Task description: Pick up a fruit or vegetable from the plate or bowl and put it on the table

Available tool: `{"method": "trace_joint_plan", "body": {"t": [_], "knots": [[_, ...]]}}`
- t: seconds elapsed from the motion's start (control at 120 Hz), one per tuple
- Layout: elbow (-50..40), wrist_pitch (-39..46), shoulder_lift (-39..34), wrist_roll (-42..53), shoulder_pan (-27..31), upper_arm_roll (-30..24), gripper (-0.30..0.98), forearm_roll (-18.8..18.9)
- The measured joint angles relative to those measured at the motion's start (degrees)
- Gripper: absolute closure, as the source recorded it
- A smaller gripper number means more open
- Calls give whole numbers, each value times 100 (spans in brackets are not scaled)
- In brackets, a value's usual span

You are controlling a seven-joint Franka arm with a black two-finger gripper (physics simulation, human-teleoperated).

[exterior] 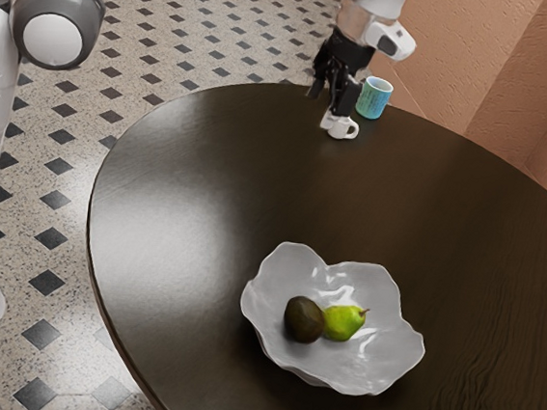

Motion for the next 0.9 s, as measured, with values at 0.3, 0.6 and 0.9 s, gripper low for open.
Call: {"method": "trace_joint_plan", "body": {"t": [0.3,0.6,0.9], "knots": [[3,581,0,22,-30,-30,0,19],[-7,721,137,26,-211,-78,0,-1],[-53,1194,763,35,-1768,-112,0,45]]}}
